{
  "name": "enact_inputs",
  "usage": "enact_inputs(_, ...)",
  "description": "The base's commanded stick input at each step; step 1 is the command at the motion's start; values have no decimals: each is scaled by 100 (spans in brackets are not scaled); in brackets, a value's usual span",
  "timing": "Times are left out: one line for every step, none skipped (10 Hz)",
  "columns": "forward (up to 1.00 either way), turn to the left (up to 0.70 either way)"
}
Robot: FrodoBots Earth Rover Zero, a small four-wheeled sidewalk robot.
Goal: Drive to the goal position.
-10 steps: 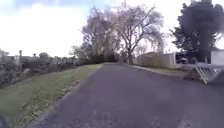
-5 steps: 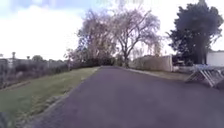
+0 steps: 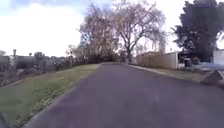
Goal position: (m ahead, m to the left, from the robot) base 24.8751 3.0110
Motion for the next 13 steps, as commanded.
enact_inputs(85,0)
enact_inputs(85,0)
enact_inputs(85,0)
enact_inputs(85,0)
enact_inputs(85,0)
enact_inputs(85,0)
enact_inputs(85,0)
enact_inputs(85,0)
enact_inputs(85,0)
enact_inputs(85,0)
enact_inputs(85,0)
enact_inputs(85,0)
enact_inputs(85,0)
